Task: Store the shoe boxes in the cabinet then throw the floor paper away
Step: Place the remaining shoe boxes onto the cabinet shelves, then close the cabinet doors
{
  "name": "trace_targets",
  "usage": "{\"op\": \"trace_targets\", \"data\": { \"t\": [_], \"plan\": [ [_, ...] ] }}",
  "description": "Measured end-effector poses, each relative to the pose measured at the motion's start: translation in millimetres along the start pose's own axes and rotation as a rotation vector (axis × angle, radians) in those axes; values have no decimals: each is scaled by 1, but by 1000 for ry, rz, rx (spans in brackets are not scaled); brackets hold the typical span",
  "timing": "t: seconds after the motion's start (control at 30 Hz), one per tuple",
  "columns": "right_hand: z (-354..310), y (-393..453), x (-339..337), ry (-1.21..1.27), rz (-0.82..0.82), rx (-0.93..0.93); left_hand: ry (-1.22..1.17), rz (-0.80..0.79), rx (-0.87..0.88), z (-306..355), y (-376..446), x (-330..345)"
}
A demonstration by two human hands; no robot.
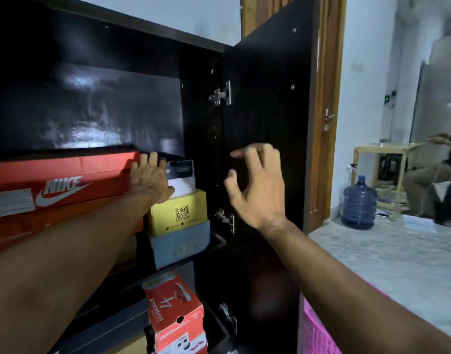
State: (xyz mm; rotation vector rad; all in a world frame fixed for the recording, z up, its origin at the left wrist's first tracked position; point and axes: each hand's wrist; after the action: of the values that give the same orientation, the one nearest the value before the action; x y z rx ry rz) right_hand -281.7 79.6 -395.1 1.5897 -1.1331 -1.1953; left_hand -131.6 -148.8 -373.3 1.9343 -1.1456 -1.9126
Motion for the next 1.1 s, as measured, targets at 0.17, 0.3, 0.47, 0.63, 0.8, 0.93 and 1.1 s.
{"op": "trace_targets", "data": {
  "t": [0.17,0.3,0.47,0.63,0.8,0.93,1.1],
  "plan": [
    [26,69,-50,-98,366,162,-85,-53,23,6,0,-4],
    [42,127,-66,55,136,420,-144,-111,35,5,-1,-3],
    [45,157,-76,176,-46,520,-121,-120,37,6,-5,-2],
    [39,175,-71,394,-9,586,-192,-114,30,11,-4,-9],
    [-2,173,-38,506,12,470,-283,-195,24,4,-5,-11],
    [-40,166,-6,564,128,456,-356,-155,40,-3,-10,-26],
    [-73,161,29,536,212,418,-400,74,45,-16,-24,-104]
  ]
}}
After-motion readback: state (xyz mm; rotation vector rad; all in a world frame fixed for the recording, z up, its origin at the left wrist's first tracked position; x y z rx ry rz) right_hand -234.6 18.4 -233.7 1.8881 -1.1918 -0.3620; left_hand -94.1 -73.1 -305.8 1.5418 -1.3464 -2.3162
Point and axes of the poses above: each hand's wrist, its own y-axis towards the middle knuckle, its own x-axis out of the palm, z = x × y, and after that the axes turned 5 degrees about -y, right-handed
